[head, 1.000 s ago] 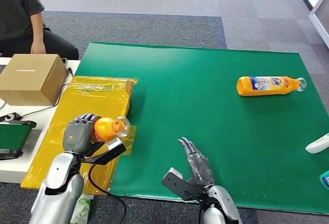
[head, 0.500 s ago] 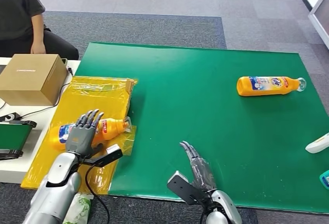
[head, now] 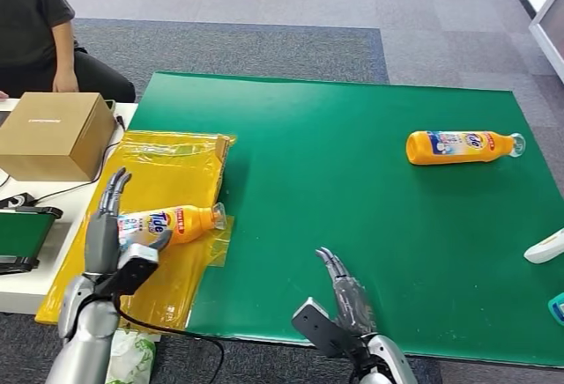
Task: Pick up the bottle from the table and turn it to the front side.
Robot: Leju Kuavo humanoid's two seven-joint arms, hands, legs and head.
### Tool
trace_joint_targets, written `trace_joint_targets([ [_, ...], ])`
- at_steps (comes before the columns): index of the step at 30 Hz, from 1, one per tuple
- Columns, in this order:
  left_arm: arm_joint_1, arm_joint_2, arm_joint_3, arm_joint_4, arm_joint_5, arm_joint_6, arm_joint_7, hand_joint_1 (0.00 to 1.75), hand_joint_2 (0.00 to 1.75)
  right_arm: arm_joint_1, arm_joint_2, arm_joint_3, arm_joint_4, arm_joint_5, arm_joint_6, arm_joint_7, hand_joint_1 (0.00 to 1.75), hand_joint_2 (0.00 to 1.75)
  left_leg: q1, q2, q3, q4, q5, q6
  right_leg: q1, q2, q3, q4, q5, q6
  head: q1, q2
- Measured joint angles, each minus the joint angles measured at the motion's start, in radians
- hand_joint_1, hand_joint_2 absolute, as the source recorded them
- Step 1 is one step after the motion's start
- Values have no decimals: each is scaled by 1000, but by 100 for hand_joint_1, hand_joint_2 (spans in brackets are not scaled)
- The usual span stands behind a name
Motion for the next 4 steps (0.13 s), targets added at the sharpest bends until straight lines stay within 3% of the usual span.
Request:
trace_joint_targets([
  [4,41,-63,68,-64,352,-305,-65,0,175,26,0,-4,-44,-34,-14,-27,0,175,0,0,0,0,0,0,0,0,0,0,0,0,0,0],
])
